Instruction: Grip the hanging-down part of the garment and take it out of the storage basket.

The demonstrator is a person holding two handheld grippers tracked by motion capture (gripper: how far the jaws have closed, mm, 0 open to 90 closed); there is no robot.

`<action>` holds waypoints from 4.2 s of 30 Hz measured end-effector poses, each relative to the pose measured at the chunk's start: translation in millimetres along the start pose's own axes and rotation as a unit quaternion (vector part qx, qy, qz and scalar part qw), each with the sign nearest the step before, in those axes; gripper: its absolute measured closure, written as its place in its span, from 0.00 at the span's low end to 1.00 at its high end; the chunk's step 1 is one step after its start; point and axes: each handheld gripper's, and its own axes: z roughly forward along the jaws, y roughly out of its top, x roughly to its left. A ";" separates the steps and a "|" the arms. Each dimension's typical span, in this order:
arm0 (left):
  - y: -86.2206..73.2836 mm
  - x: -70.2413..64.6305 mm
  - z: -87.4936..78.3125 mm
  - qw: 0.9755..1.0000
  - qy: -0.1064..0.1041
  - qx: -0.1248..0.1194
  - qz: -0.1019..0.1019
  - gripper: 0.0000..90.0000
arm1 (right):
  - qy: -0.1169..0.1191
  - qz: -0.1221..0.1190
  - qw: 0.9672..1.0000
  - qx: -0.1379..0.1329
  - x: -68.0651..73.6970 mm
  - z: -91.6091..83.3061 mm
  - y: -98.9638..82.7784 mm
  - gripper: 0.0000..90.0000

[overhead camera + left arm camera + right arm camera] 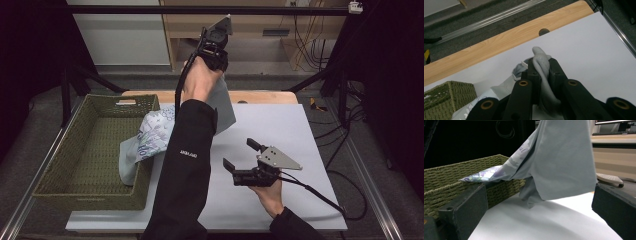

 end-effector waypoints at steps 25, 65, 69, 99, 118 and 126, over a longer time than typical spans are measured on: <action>-2.1 11.0 -4.2 1.000 0.001 0.001 0.000 0.91 | 0.017 -0.006 1.000 0.023 19.3 66.1 -1.7 0.01; -0.4 8.5 -14.4 1.000 0.014 -0.002 0.009 0.91 | -0.008 0.025 0.999 0.033 27.2 155.4 13.8 0.04; 0.8 8.0 -14.7 1.000 0.016 0.000 0.012 0.91 | -0.022 0.022 0.999 0.037 27.7 161.9 17.2 0.09; -2.4 13.7 -19.5 1.000 0.016 -0.005 0.014 0.91 | -0.018 -0.003 0.999 0.051 20.9 148.7 20.2 0.95; -2.2 7.4 -21.2 1.000 0.019 -0.011 0.021 0.91 | -0.011 -0.017 0.999 0.042 -6.2 99.6 23.3 0.95; -1.2 5.5 -22.1 1.000 0.017 -0.010 0.024 0.91 | -0.047 -0.026 0.998 0.040 -26.4 78.8 25.8 0.95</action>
